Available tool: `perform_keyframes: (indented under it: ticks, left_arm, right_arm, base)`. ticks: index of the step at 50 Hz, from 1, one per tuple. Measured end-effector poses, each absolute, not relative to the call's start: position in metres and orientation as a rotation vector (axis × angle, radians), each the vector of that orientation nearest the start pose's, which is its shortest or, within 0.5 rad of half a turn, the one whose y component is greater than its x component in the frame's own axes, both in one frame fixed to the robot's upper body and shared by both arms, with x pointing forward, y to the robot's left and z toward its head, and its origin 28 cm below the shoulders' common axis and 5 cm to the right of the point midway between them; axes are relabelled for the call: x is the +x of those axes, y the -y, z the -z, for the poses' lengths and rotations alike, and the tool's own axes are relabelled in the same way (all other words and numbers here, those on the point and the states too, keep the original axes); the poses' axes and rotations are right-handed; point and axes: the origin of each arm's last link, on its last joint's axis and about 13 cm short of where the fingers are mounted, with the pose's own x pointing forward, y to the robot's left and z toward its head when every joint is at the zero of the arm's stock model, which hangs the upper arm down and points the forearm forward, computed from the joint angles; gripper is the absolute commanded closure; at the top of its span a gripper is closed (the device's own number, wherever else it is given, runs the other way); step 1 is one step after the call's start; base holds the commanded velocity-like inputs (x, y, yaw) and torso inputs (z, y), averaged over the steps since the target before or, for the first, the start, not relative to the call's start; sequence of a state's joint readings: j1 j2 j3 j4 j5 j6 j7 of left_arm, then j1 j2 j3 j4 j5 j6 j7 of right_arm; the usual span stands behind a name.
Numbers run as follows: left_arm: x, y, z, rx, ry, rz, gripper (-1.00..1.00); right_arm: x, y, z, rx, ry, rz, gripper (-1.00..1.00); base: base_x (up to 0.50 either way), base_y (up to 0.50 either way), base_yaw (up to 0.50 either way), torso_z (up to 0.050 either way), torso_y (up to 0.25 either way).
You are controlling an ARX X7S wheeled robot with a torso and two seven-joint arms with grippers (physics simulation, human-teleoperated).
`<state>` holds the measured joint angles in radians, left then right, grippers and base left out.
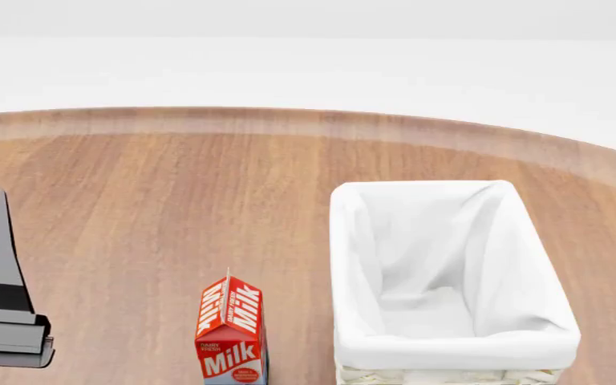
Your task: Pick up the alphabet soup and the tomato sauce, and put them in the basket.
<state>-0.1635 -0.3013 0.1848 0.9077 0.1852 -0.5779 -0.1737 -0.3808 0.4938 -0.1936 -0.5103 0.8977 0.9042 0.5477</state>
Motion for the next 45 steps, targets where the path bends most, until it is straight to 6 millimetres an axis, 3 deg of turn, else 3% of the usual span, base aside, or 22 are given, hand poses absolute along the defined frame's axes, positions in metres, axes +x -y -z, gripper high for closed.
perform_keyframes:
  ticks: [30,45]
  left_arm:
    - [0.187,-0.221,-0.184,0.366,0.523,-0.093,-1.0]
    - [0.187,-0.221,-0.183,0.365,0.523,-0.092,-1.0]
  right_arm:
    - [0.105,0.113,-0.076,0.033,-0.763,-0.116,1.0]
    - [0.134,0.11,-0.126,0.033,-0.586,-0.13,1.0]
  base:
    - [0.0,0.0,0.0,0.0,0.0]
    - [0.0,0.0,0.0,0.0,0.001]
